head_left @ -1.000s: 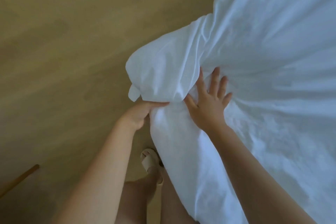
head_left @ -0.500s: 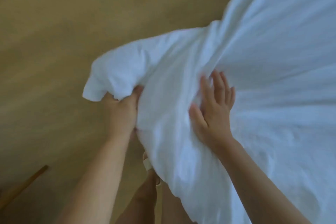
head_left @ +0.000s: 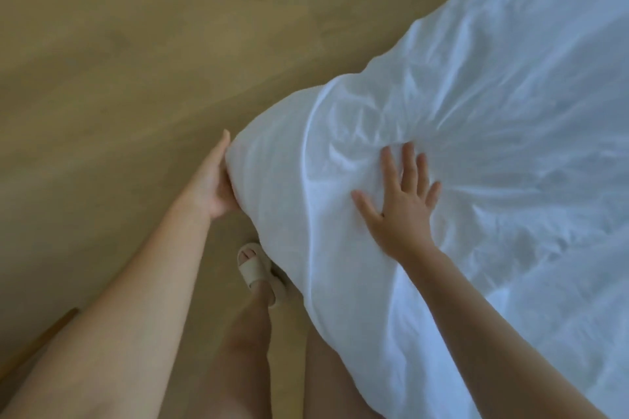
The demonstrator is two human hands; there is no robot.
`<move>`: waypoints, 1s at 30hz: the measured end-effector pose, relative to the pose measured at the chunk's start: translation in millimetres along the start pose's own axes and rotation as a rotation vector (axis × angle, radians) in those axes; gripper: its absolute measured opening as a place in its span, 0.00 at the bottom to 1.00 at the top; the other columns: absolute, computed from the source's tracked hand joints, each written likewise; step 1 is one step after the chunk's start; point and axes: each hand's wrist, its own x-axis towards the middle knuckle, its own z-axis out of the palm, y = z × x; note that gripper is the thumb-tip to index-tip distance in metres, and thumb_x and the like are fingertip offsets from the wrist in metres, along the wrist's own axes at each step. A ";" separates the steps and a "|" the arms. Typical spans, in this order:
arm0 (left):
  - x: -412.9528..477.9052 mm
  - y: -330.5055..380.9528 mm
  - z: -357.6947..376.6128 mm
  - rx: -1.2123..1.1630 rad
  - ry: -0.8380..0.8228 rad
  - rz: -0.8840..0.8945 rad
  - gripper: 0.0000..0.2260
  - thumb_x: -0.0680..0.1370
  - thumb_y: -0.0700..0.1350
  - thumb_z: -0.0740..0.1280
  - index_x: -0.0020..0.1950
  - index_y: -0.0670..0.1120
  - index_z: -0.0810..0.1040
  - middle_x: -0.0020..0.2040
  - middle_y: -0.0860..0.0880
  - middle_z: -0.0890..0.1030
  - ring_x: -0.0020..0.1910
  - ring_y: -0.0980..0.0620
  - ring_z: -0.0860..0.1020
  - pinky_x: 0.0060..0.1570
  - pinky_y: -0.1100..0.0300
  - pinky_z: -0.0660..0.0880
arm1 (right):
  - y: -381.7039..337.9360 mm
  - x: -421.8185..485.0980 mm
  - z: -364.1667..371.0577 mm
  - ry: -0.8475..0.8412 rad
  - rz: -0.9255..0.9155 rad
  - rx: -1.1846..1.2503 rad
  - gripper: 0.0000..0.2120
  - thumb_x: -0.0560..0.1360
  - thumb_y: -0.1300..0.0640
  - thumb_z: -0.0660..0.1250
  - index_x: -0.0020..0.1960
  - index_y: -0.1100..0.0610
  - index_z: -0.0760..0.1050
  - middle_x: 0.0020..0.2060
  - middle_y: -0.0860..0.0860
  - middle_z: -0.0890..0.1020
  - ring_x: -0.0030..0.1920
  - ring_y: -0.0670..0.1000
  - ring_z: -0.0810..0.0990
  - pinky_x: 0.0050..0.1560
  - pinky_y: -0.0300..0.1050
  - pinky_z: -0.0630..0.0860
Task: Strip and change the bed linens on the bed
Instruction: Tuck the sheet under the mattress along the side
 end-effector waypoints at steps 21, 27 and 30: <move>65.3 -20.9 -21.0 0.848 0.331 0.288 0.20 0.78 0.52 0.62 0.64 0.40 0.74 0.61 0.40 0.77 0.59 0.41 0.76 0.56 0.52 0.73 | -77.2 -22.7 63.5 0.228 0.263 0.078 0.36 0.76 0.41 0.61 0.77 0.47 0.48 0.77 0.53 0.46 0.76 0.53 0.43 0.73 0.55 0.41; 83.2 38.5 5.1 0.965 0.056 0.322 0.36 0.74 0.56 0.69 0.75 0.43 0.58 0.74 0.41 0.64 0.69 0.47 0.69 0.66 0.53 0.68 | -118.2 -9.1 44.6 0.283 0.414 0.237 0.35 0.66 0.31 0.64 0.57 0.59 0.71 0.55 0.53 0.74 0.59 0.56 0.70 0.62 0.51 0.67; 61.2 54.8 20.6 0.884 -0.308 0.235 0.36 0.64 0.68 0.70 0.62 0.45 0.75 0.58 0.44 0.81 0.46 0.55 0.82 0.46 0.59 0.77 | -129.7 7.2 39.2 0.173 0.522 0.335 0.31 0.68 0.30 0.62 0.51 0.58 0.72 0.51 0.52 0.77 0.56 0.55 0.73 0.61 0.55 0.68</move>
